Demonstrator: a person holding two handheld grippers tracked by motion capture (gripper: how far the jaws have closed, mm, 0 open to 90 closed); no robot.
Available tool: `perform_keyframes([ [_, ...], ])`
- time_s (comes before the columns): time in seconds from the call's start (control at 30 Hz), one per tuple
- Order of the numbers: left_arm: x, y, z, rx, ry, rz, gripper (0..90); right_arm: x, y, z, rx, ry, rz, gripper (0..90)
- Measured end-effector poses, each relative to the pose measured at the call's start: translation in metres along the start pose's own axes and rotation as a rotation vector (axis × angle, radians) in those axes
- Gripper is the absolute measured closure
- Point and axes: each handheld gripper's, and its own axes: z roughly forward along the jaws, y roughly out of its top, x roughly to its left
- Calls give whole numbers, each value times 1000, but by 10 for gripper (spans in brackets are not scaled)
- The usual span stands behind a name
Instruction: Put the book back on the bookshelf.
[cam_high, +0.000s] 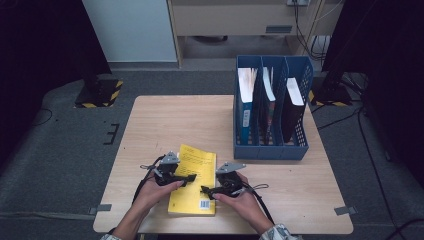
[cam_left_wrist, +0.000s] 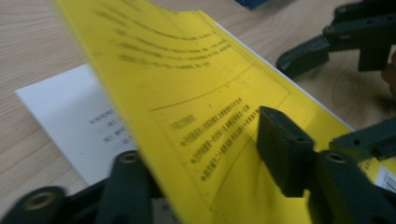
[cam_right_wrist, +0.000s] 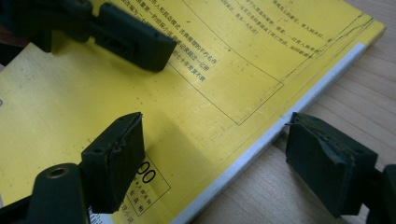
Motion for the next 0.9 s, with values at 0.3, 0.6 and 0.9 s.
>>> perform_keyframes([
  [0.3,-1,2,-4,-42,8,-19,728,1,0,0,3,-2,-8,181],
  [0.6,-6,7,-12,-96,-11,-3,809,-3,4,1,24,19,-7,118],
  [0.9,-7,9,-24,-186,-48,10,838,-7,5,3,9,82,53,80],
])
